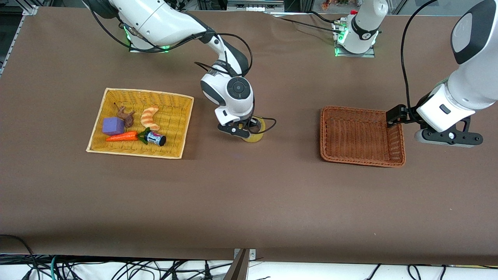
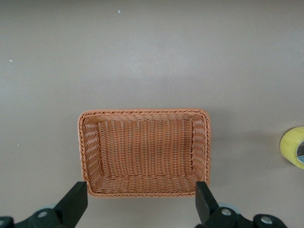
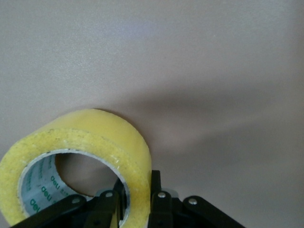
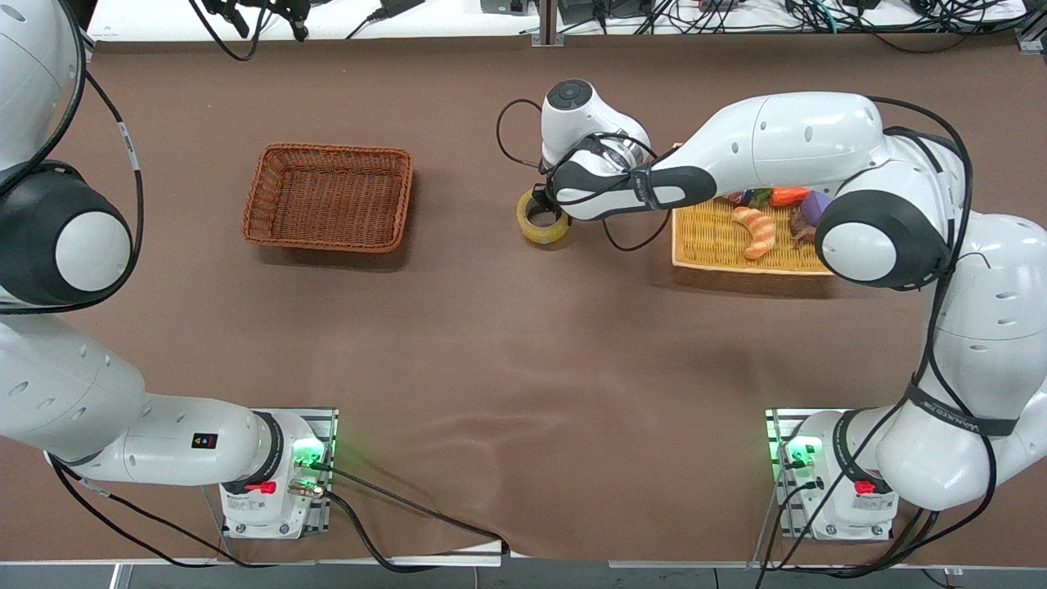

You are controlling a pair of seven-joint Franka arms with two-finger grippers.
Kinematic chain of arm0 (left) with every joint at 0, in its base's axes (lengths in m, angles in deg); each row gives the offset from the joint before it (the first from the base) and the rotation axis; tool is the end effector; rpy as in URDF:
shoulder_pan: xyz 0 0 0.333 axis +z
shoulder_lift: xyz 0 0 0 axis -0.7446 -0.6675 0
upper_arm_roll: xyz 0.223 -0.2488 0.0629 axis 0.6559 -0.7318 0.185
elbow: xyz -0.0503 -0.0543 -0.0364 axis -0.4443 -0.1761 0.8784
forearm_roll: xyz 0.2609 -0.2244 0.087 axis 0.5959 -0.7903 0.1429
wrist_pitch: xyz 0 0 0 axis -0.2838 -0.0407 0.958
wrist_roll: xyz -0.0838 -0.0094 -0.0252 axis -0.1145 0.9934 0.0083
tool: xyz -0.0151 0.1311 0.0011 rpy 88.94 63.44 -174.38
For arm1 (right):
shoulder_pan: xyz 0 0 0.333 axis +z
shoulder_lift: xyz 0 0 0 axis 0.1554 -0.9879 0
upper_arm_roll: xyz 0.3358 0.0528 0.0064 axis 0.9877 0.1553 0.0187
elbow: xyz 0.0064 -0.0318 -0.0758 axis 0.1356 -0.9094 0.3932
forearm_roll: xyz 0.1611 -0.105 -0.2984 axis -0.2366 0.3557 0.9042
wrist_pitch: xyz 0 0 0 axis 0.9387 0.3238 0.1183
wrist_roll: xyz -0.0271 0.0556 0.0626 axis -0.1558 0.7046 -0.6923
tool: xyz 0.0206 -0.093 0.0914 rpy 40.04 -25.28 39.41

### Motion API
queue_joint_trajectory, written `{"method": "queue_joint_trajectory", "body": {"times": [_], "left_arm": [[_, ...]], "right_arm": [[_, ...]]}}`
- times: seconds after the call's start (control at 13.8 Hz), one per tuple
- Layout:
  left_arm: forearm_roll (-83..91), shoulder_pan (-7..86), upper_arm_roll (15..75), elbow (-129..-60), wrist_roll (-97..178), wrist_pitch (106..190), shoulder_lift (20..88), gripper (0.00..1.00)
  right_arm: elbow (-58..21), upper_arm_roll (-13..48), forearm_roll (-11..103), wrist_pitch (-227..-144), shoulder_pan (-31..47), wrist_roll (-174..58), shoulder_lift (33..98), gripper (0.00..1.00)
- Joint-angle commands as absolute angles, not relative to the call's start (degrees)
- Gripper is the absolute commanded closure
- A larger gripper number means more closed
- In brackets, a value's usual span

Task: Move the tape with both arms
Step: 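Set the tape roll on the table between tray and basket, release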

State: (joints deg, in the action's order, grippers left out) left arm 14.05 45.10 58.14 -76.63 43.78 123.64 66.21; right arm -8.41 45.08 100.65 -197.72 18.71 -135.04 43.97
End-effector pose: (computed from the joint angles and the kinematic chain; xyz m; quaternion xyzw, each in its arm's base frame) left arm 0.5845 -0.0759 0.5606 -0.9986 0.0454 0.0261 0.0024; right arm 0.4847 0.4810 0.2205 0.9891 -0.1447 -0.0258 0.0130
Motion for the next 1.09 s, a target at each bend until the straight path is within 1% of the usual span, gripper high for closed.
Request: {"method": "queue_joint_trajectory", "body": {"times": [0.0, 0.07, 0.22, 0.29, 0.44, 0.51, 0.58, 0.73, 0.87, 1.02], "left_arm": [[14.2, 44.9, 58.1, -74.8, 44.0, 122.4, 65.5, 0.0], [14.2, 44.9, 58.1, -74.8, 44.0, 122.4, 65.5, 0.0], [14.2, 44.9, 58.1, -74.8, 44.0, 122.4, 65.5, 0.0], [14.2, 44.9, 58.1, -74.8, 44.0, 122.4, 65.5, 0.0], [14.2, 44.9, 58.1, -74.8, 44.0, 122.4, 65.5, 0.0], [14.2, 44.9, 58.1, -74.8, 44.0, 122.4, 65.5, 0.0], [14.2, 44.9, 58.1, -74.8, 44.0, 122.4, 65.5, 0.0], [14.2, 44.9, 58.0, -74.8, 44.1, 122.4, 65.5, 0.0], [13.8, 44.8, 57.8, -75.0, 44.1, 122.2, 65.6, 0.0], [13.6, 44.7, 56.8, -75.4, 44.0, 121.9, 65.6, 0.0]], "right_arm": [[-6.5, 45.0, 101.4, -197.4, 19.8, -136.6, 43.2, 0.19], [-6.2, 45.0, 101.5, -196.9, 19.9, -136.7, 43.7, 0.0], [-4.4, 45.1, 101.5, -194.3, 20.3, -136.5, 44.5, 0.0], [-1.6, 45.3, 101.5, -190.5, 20.6, -136.1, 44.6, 0.0], [7.6, 45.5, 101.4, -179.2, 20.6, -132.5, 44.8, 0.0], [11.4, 45.2, 101.4, -173.7, 20.1, -125.4, 45.0, 0.0], [13.4, 44.6, 101.4, -169.9, 19.1, -116.8, 46.4, 0.0], [13.6, 44.3, 100.1, -167.9, 11.6, -103.7, 50.6, 0.0], [13.6, 44.3, 97.1, -167.8, 4.5, -95.2, 53.7, 0.0], [13.6, 44.3, 96.1, -165.2, -1.7, -87.4, 55.7, 0.0]]}}
